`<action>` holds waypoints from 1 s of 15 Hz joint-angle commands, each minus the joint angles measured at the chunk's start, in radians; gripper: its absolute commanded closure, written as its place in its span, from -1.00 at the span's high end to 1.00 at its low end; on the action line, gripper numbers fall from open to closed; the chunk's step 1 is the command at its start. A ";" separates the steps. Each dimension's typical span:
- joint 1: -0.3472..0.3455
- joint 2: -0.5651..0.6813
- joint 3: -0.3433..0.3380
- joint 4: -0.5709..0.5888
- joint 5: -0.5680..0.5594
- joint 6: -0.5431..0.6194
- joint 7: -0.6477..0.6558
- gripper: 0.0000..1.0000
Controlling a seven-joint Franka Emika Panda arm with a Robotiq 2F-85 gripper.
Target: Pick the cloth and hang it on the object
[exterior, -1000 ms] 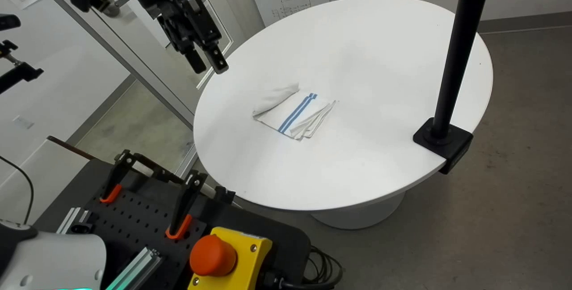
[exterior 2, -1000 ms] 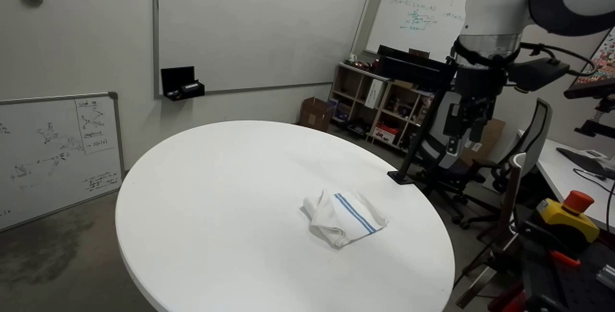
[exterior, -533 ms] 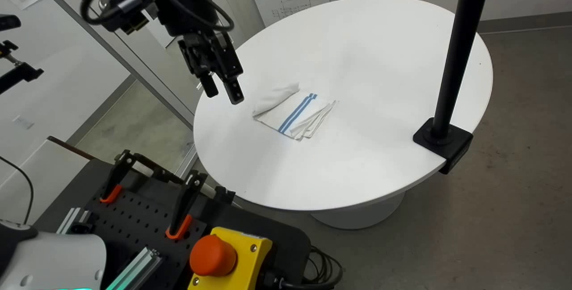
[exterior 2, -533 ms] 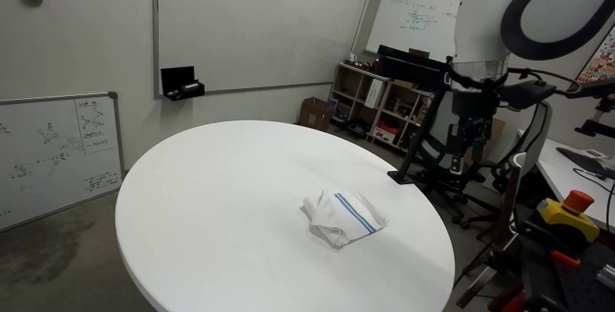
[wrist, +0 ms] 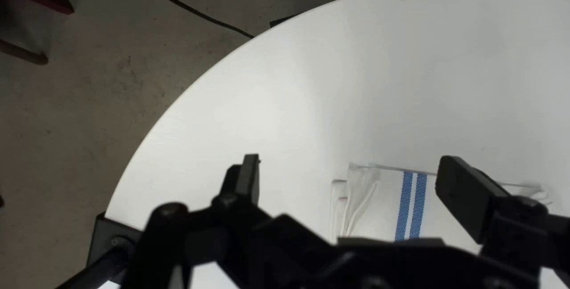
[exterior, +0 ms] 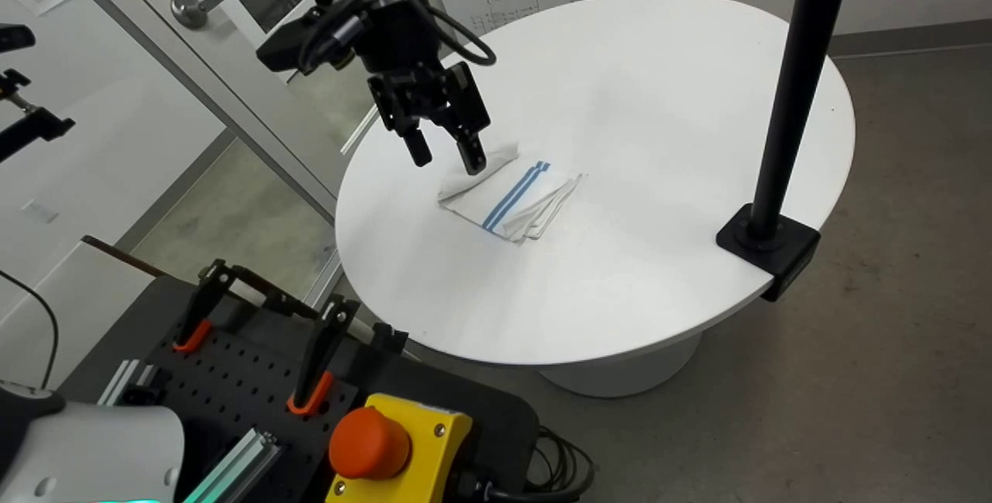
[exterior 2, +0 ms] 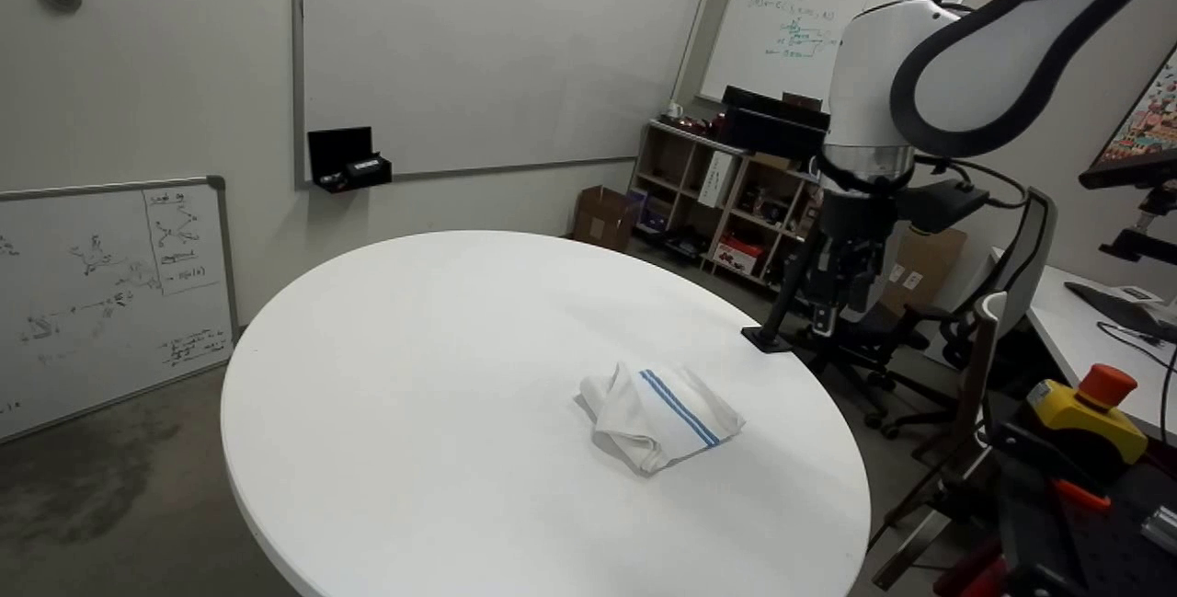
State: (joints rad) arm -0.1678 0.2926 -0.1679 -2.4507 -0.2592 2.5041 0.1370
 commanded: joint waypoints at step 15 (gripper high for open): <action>0.090 0.524 -0.012 0.417 0.119 0.026 0.056 1.00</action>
State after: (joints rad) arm -0.0956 0.7704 -0.1588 -2.0814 -0.1767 2.5489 0.1775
